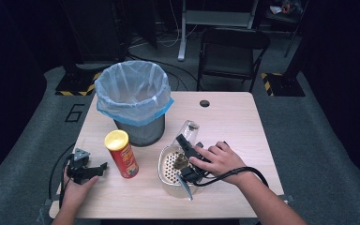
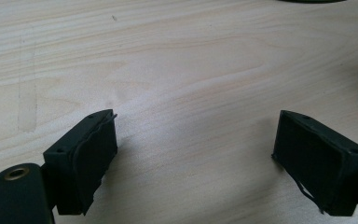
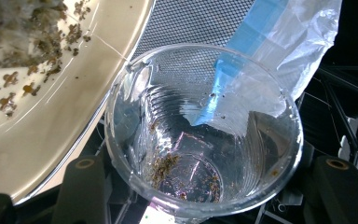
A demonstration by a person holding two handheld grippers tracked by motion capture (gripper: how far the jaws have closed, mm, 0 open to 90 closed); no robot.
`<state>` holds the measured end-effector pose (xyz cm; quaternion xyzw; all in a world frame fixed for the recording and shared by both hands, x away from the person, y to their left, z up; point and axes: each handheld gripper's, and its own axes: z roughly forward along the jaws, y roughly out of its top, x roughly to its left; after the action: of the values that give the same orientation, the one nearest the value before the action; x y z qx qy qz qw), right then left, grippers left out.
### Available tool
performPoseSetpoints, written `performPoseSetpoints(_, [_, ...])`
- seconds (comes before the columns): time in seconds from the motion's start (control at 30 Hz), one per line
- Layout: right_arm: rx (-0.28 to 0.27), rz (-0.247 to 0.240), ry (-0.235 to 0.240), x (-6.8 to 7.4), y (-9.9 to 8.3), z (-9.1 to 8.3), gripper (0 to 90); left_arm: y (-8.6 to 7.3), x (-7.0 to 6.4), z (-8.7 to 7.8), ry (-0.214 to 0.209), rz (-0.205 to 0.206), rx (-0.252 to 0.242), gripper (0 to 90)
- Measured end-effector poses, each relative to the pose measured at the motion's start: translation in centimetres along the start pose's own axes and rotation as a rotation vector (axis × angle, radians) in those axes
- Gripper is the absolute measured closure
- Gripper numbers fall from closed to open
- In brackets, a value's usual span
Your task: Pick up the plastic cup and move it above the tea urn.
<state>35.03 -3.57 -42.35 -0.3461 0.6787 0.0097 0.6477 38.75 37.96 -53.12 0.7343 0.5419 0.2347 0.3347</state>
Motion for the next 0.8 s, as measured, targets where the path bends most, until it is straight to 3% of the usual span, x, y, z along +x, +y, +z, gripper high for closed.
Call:
performPoseSetpoints(0.03, [0.017, 0.03, -0.101, -0.2, 0.0, 0.0, 38.5, 0.0, 0.0, 0.0, 0.0, 0.0, 0.0, 13.0])
performPoseSetpoints(0.07, [0.017, 0.03, -0.101, -0.2, 0.0, 0.0, 38.5, 0.0, 0.0, 0.0, 0.0, 0.0, 0.0, 13.0])
performPoseSetpoints(0.1, [0.028, 0.069, -0.134, -0.3, 0.1, -0.2, 38.5, 0.0, 0.0, 0.0, 0.0, 0.0, 0.0, 13.0])
performPoseSetpoints(0.17, [0.023, 0.151, -0.106, -0.3, 0.1, -0.2, 38.5, 0.0, 0.0, 0.0, 0.0, 0.0, 0.0, 13.0])
performPoseSetpoints(0.2, [0.023, 0.151, -0.106, -0.3, 0.1, -0.2, 38.5, 0.0, 0.0, 0.0, 0.0, 0.0, 0.0, 13.0])
performPoseSetpoints(0.3, [0.032, 0.303, -0.15, -0.3, 0.2, -0.5, 38.3, 0.0, 0.0, 0.0, 0.0, 0.0, 0.0, 13.0])
performPoseSetpoints(0.37, [0.028, 0.328, -0.158, -0.5, 0.2, -0.5, 38.3, 0.0, 0.0, 0.0, 0.001, 0.0, 0.0, 13.0])
performPoseSetpoints(0.4, [0.037, 0.447, -0.18, -0.5, 0.3, -0.7, 38.3, 0.0, 0.0, 0.0, 0.001, 0.0, -0.001, 13.0])
performPoseSetpoints(0.43, [0.039, 0.536, -0.19, -0.5, 0.3, -0.8, 38.3, 0.0, 0.0, 0.0, 0.0, 0.0, 0.0, 13.0])
performPoseSetpoints(0.47, [0.039, 0.536, -0.19, -0.5, 0.3, -0.8, 38.3, 0.0, 0.0, 0.0, 0.0, 0.0, 0.0, 13.0])
performPoseSetpoints(0.5, [0.043, 0.686, -0.217, -0.7, 0.2, -1.1, 38.4, 0.0, 0.0, 0.0, 0.0, 0.0, -0.001, 12.9])
performPoseSetpoints(0.63, [-0.011, 1.109, -0.18, -1.5, -0.9, -1.6, 38.4, 0.0, 0.0, 0.0, 0.0, 0.0, 0.0, 13.0])
performPoseSetpoints(0.67, [-0.011, 1.109, -0.18, -1.5, -0.9, -1.6, 38.4, 0.0, 0.0, 0.0, 0.0, 0.0, 0.0, 13.0])
performPoseSetpoints(0.7, [-0.034, 1.213, -0.164, -1.8, -1.5, -1.7, 38.4, 0.0, 0.0, 0.0, 0.0, 0.0, 0.0, 13.0])
performPoseSetpoints(0.73, [-0.085, 1.42, -0.101, -2.4, -2.6, -1.8, 38.3, 0.0, 0.0, 0.0, 0.0, 0.001, 0.0, 13.0])
performPoseSetpoints(0.77, [-0.124, 1.514, -0.062, -2.6, -3.2, -1.8, 38.2, 0.0, 0.0, 0.0, 0.0, 0.0, 0.0, 13.0])
performPoseSetpoints(0.8, [-0.124, 1.514, -0.062, -2.6, -3.2, -1.8, 38.2, 0.0, 0.0, 0.0, 0.0, 0.0, 0.0, 13.0])
